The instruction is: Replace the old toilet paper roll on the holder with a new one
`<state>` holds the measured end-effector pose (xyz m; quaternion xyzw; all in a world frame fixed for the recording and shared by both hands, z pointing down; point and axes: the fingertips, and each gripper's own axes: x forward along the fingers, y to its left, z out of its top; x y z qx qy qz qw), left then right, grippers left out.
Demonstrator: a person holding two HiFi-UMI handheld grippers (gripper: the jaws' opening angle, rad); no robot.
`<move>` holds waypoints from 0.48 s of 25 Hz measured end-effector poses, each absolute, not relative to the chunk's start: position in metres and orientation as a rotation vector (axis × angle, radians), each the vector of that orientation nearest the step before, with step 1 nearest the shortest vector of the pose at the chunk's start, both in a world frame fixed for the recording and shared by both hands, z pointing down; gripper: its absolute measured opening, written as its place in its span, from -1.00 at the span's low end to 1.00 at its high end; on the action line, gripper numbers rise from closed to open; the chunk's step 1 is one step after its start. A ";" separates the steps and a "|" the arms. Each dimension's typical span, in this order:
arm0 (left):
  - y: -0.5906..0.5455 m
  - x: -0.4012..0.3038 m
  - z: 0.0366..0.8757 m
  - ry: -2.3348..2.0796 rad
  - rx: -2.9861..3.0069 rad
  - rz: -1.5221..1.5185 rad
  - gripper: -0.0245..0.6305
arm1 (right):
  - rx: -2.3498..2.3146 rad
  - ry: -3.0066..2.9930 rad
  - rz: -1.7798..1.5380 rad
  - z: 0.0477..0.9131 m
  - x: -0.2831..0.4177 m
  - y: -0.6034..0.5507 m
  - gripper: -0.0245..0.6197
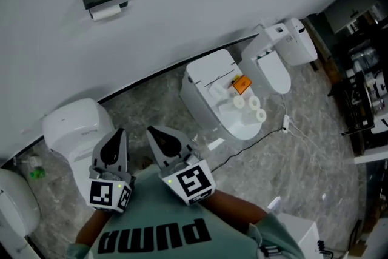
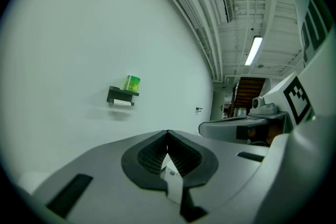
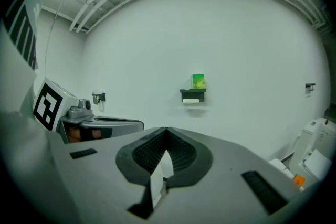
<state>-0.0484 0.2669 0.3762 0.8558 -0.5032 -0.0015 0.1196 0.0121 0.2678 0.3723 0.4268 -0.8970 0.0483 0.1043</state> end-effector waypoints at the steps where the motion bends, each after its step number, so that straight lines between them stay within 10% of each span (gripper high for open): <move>1: 0.265 -0.051 0.378 -1.481 2.490 0.000 -0.92 | 1.246 -2.650 0.151 0.373 0.010 0.264 -0.91; 12: 0.217 -0.088 0.396 -1.680 2.351 0.079 -0.92 | 1.018 -2.739 0.197 0.391 -0.029 0.204 -0.91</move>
